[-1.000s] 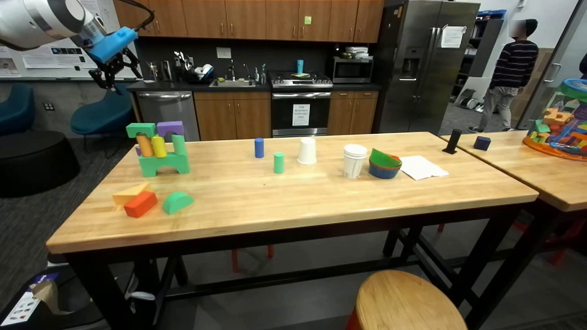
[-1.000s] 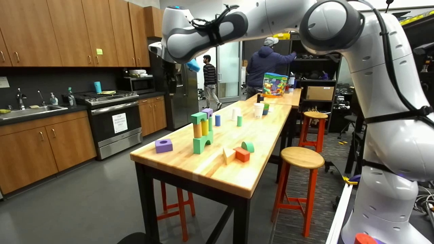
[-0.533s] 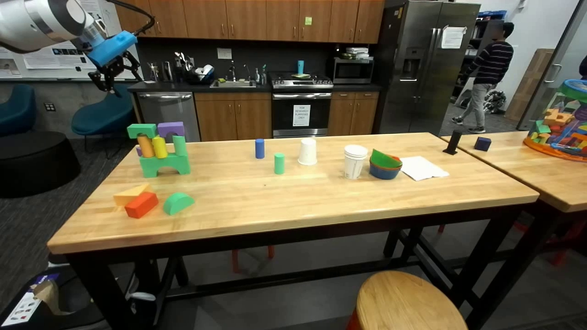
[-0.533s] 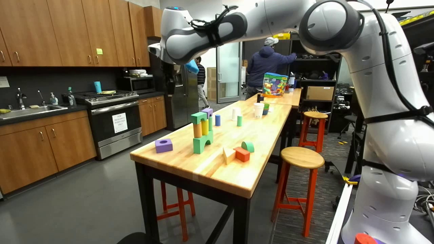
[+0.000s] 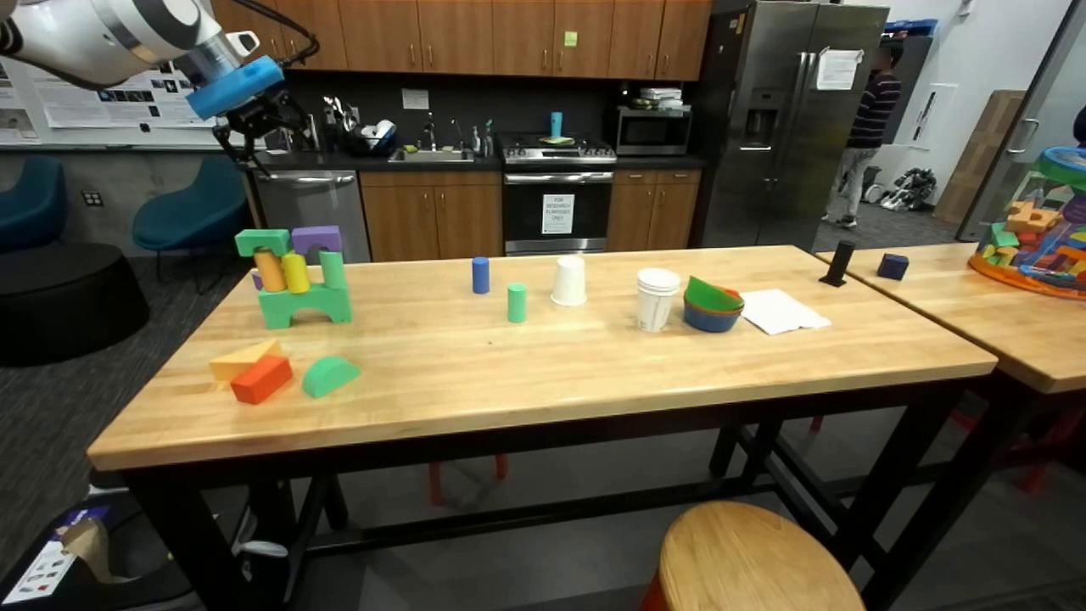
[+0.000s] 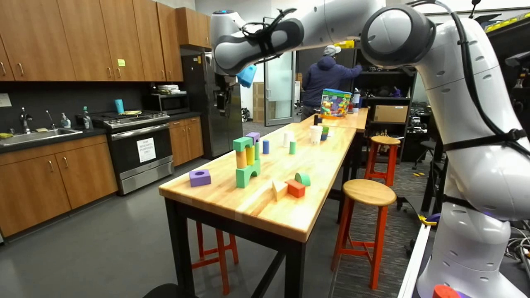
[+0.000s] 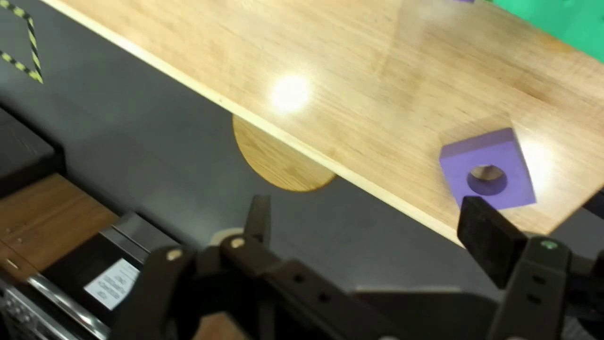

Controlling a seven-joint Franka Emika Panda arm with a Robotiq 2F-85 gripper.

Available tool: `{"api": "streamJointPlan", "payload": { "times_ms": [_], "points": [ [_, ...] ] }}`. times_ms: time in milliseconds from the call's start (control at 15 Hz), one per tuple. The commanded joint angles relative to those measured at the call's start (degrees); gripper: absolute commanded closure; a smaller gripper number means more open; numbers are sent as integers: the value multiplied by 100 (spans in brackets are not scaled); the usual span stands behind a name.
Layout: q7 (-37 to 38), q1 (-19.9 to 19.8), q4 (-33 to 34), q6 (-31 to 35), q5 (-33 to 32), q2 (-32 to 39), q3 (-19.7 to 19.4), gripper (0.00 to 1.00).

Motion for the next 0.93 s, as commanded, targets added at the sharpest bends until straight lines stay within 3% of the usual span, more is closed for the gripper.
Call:
{"api": "streamJointPlan", "payload": {
  "times_ms": [0, 467, 600, 800, 867],
  "points": [
    [745, -137, -23, -567, -313, -317, -216, 0],
    [1990, -59, -91, -2709, -446, -742, -475, 0],
    [2685, 54, -340, -2837, -613, -876, -460, 0],
    [2940, 167, -790, -2576, -546, -955, -326, 0],
    [2720, 75, -891, -2390, -555, -928, -87, 0]
  ]
}}
